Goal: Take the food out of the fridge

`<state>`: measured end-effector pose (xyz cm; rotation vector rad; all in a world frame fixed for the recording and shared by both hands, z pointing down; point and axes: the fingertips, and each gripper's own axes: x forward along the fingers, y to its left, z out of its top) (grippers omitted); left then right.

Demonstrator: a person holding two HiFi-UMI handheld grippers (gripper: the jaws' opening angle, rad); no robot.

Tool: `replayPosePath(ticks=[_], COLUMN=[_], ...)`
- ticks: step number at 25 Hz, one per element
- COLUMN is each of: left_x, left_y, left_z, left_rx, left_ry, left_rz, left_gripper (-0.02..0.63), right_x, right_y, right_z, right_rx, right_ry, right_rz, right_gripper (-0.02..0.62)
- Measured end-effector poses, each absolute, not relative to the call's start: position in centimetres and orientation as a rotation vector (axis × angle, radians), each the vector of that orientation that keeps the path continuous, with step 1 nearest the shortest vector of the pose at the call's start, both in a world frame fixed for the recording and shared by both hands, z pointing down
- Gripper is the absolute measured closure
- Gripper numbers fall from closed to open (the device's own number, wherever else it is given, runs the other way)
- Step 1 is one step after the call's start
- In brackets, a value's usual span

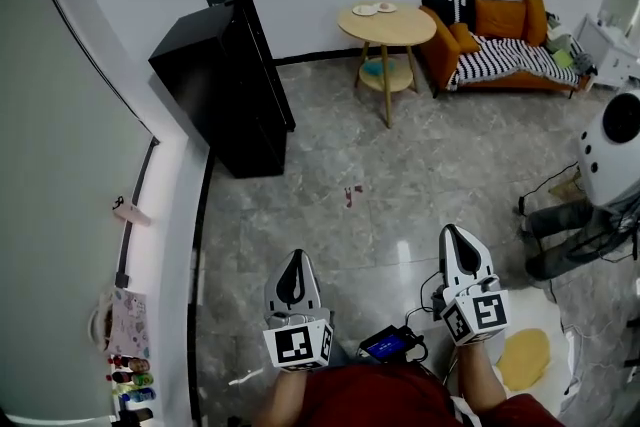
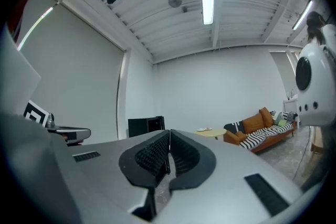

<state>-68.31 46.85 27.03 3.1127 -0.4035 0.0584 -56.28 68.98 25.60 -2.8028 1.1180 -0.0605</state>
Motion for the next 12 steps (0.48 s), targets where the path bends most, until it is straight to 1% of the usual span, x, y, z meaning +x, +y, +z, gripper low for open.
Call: replayPosePath(ticks=[5,12], left_x=[-66.5,-62.2], left_y=[45.2,41.2], left_z=[27.2,27.2], left_rx=[3.121,3.113], left_ry=[-0.397,-0.358], left_rz=[0.061,0.056], left_gripper=[0.594,0.592], right_x=[-54.5,-51.3], right_y=[67.5,63.7], right_z=[25.7,25.4], right_rx=[-2.803,-2.826], right_ry=[1.112,1.099], right_rz=[-0.066,-0.053], right_gripper=[0.574,0.574])
